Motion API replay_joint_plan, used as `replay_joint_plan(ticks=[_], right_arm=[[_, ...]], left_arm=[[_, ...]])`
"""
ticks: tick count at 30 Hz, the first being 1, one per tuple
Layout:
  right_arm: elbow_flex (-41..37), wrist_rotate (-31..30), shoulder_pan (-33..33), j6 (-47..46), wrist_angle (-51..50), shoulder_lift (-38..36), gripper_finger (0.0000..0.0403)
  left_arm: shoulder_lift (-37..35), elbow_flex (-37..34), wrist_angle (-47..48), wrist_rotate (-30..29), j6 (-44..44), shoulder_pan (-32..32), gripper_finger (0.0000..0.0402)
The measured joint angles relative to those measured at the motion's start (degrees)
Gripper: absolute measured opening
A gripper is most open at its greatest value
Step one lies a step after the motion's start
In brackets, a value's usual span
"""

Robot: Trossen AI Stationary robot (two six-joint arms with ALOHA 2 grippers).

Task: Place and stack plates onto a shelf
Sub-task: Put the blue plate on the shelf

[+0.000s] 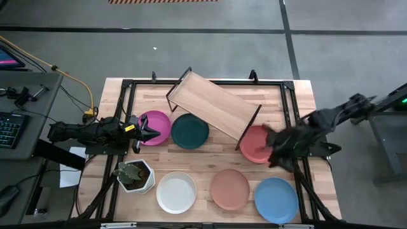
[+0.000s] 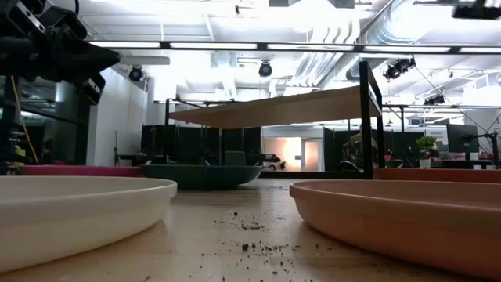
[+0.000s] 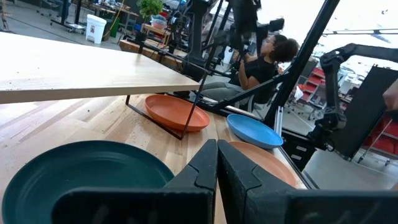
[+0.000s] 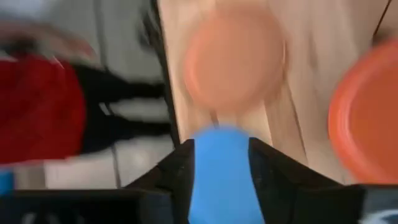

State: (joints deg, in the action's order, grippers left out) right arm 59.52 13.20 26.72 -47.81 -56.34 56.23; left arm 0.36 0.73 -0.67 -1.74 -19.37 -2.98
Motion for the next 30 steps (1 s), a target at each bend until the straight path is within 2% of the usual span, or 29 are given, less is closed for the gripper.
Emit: replay_joint_plan(ticks=[4, 11, 17, 21, 26, 30], right_arm=[[-5.2, -0.1, 6.0, -4.4, 1.9, 5.3, 0.0165], [-16.2, -0.7, 15.9, -6.1, 9.1, 10.9, 0.0167], [-20.9, -6.9, 16.0, -6.2, 10.3, 12.5, 0.0167], [-21.9, -6.2, 16.6, -5.2, 15.2, 14.6, 0.0167], [-22.0, -9.6, 17.9, -3.3, 15.2, 19.3, 0.0167], [-22.0, -9.9, 18.0, -4.2, 15.9, 22.5, 0.0167]], left_arm=[[0.0, 0.0, 0.0, 0.0, 0.0, 0.0, 0.0000], [0.0, 0.0, 0.0, 0.0, 0.0, 0.0, 0.0000], [0.0, 0.0, 0.0, 0.0, 0.0, 0.0, 0.0000], [0.0, 0.0, 0.0, 0.0, 0.0, 0.0, 0.0000], [0.0, 0.0, 0.0, 0.0, 0.0, 0.0, 0.0000], [0.0, 0.0, 0.0, 0.0, 0.0, 0.0, 0.0000]])
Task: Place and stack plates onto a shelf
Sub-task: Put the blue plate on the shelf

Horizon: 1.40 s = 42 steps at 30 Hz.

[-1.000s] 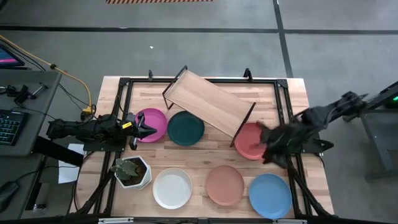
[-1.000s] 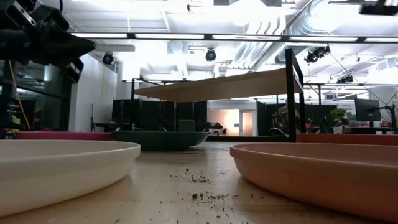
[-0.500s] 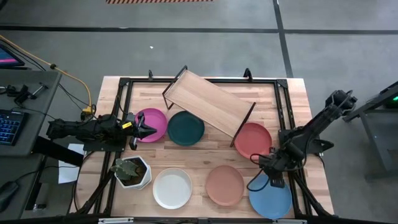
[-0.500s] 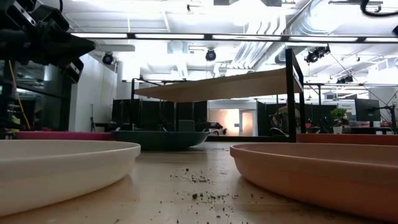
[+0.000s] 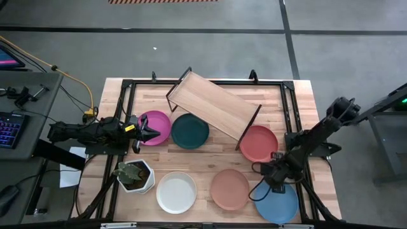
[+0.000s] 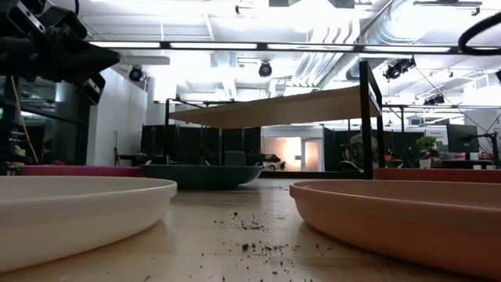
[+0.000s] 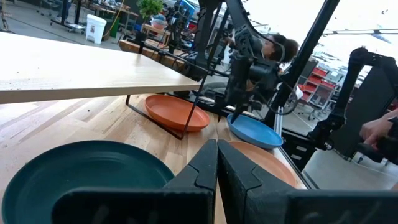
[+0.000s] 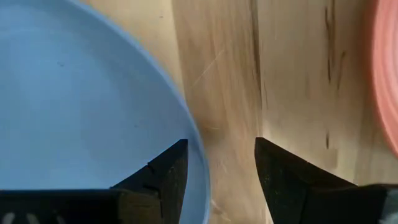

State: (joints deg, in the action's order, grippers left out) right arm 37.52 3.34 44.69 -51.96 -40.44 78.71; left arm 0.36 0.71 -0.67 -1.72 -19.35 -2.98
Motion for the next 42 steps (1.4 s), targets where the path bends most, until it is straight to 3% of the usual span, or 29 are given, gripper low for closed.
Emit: replay_joint_plan(ticks=[8, 15, 23, 31, 35, 42], right_arm=[[0.0, 2.4, 1.0, 0.9, 5.3, 2.4, 0.0147], [0.0, 5.7, 1.1, -0.9, 5.3, 2.2, 0.0014], [0.3, 7.9, 0.7, -3.7, 4.2, -3.6, 0.0004], [0.7, 12.7, -2.5, -9.0, 5.6, -19.0, 0.0000], [4.3, 7.3, -7.7, -8.7, 8.8, -23.9, 0.0000], [14.3, -14.2, -22.5, 2.1, 16.0, -22.7, 0.0000]], left_arm=[[0.0, 0.0, 0.0, 0.0, 0.0, 0.0, 0.0000], [0.0, 0.0, 0.0, 0.0, 0.0, 0.0, 0.0000], [0.0, 0.0, 0.0, 0.0, 0.0, 0.0, 0.0000], [0.0, 0.0, 0.0, 0.0, 0.0, 0.0, 0.0000], [0.0, 0.0, 0.0, 0.0, 0.0, 0.0, 0.0000], [0.0, 0.0, 0.0, 0.0, 0.0, 0.0, 0.0000]])
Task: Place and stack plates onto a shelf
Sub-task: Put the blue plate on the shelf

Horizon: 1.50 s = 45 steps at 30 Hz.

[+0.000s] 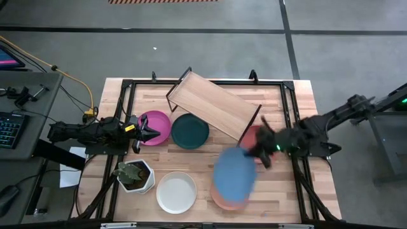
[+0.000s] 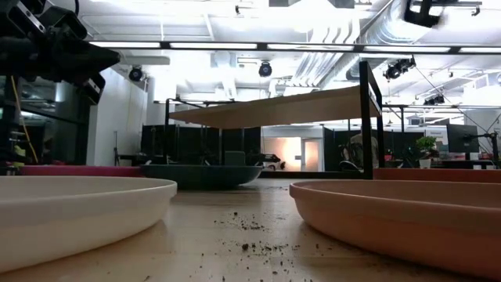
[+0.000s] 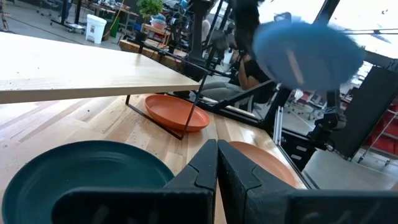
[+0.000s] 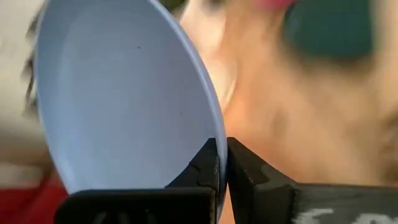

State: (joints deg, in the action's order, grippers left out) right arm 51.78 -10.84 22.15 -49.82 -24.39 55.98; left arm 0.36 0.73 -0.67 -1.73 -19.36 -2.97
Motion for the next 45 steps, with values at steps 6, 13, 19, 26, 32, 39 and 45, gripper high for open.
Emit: replay_joint_plan(ticks=[6, 13, 19, 26, 32, 39, 45], right_arm=[[11.3, -4.1, -14.7, 5.5, -6.3, 3.0, 0.0000], [19.8, -3.0, -28.2, 9.5, -22.5, 7.0, 0.0000], [18.7, 3.6, -36.6, 12.1, -28.0, 10.3, 0.0000], [18.6, 6.3, -42.6, 15.9, -28.3, 13.2, 0.0000], [18.6, 7.9, -44.7, 18.0, -30.0, 14.9, 0.0000], [18.6, 7.6, -44.8, 20.2, -30.4, 16.5, 0.0000], [18.6, 4.8, -45.2, 20.7, -31.7, 16.8, 0.0001]], left_arm=[[0.0, 0.0, 0.0, 0.0, 0.0, 0.0, 0.0000], [0.0, 0.0, 0.0, 0.0, 0.0, 0.0, 0.0000], [0.0, 0.0, 0.0, 0.0, 0.0, 0.0, 0.0000], [0.0, 0.0, 0.0, 0.0, 0.0, 0.0, 0.0000], [0.0, 0.0, 0.0, 0.0, 0.0, 0.0, 0.0000], [0.0, 0.0, 0.0, 0.0, 0.0, 0.0, 0.0000], [0.0, 0.0, 0.0, 0.0, 0.0, 0.0, 0.0000]])
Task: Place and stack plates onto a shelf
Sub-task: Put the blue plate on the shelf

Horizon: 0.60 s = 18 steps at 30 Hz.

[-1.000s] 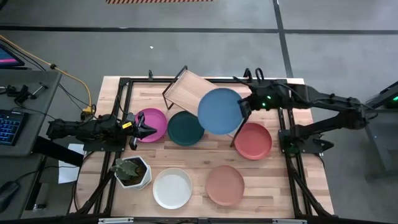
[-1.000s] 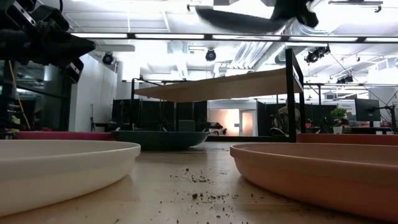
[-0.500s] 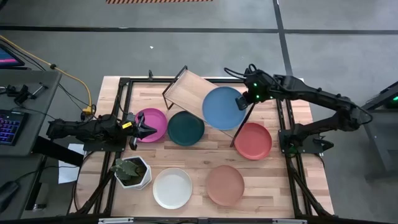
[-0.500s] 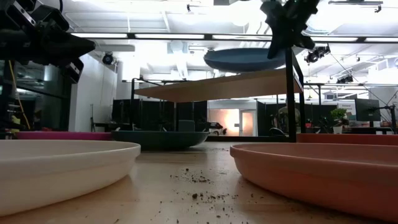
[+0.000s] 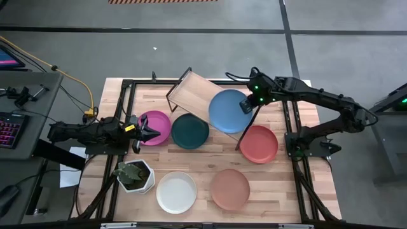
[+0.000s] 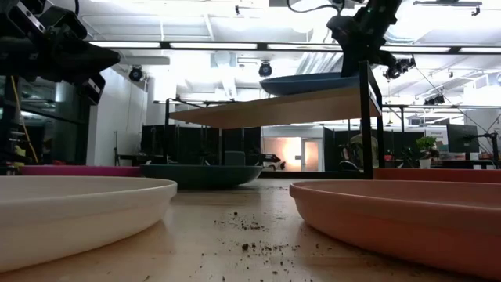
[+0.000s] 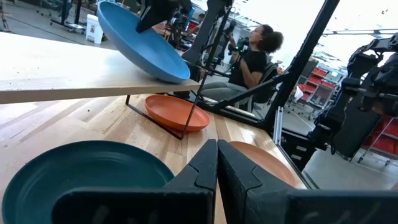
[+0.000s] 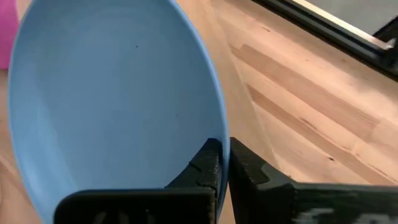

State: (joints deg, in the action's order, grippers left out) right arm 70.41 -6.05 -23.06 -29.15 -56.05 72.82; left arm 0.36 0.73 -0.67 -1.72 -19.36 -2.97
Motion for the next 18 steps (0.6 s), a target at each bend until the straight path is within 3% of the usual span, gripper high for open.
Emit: replay_joint_plan(ticks=[4, 12, 18], right_arm=[[0.0, -0.8, -0.7, 1.5, -1.0, 0.0, 0.0023], [0.0, -2.5, -0.8, 2.8, -1.1, 0.0, 0.0117], [0.0, -2.8, -0.8, 5.8, -1.1, 0.0, 0.0141]], left_arm=[[0.0, 0.0, 0.0, 0.0, 0.0, 0.0, 0.0000], [0.0, 0.0, 0.0, 0.0, 0.0, 0.0, 0.0000], [0.0, 0.0, 0.0, 0.0, 0.0, 0.0, 0.0000]])
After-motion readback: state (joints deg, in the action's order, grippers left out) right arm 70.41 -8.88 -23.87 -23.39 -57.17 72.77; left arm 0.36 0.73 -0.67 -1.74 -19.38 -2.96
